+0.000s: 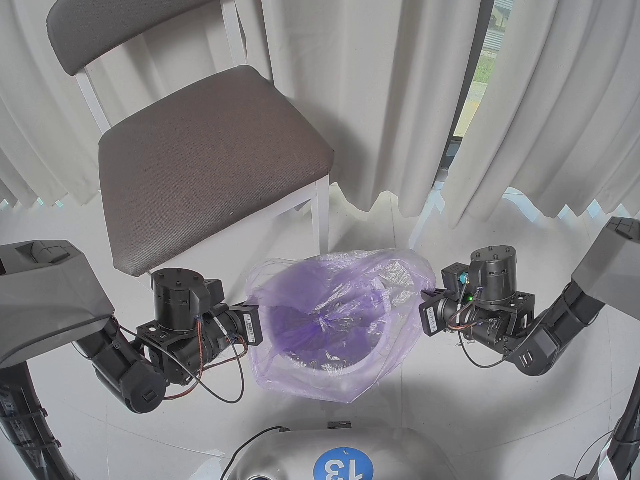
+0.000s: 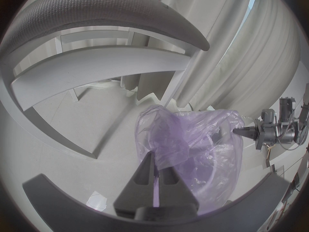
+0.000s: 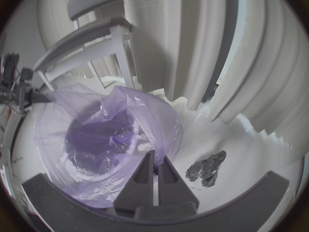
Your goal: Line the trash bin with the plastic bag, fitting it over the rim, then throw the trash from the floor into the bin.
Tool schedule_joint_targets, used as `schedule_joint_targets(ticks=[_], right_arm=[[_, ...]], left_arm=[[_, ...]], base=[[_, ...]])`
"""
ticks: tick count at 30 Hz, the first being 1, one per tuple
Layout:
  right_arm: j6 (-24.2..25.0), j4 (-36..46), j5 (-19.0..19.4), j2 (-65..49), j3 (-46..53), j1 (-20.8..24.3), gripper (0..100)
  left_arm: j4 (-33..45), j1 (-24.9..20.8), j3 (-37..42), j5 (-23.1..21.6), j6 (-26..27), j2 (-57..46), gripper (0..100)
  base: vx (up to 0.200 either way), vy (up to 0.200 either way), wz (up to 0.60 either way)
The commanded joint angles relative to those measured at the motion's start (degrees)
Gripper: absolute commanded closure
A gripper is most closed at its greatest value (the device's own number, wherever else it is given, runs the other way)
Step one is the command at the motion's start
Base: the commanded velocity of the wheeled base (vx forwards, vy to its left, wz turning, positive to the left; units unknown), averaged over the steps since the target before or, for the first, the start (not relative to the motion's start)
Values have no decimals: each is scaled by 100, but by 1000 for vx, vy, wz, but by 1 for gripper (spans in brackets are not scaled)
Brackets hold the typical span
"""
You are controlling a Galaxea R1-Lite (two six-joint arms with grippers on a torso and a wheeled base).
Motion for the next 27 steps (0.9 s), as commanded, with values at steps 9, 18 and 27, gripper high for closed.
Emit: schedule_joint_targets(ticks=[9, 18, 27], right_arm=[[-252, 1158, 11, 127, -1400, 1169, 100], [-234, 1676, 20, 329, -1866, 1977, 100], [469, 1641, 398, 1129, -2517, 1810, 100]], left_arm=[[897, 66, 177, -19, 329, -725, 100], [906, -145, 326, -45, 329, -989, 100], [897, -224, 317, -54, 320, -1016, 100]], base=[[0, 0, 0], [0, 0, 0], [0, 0, 0]])
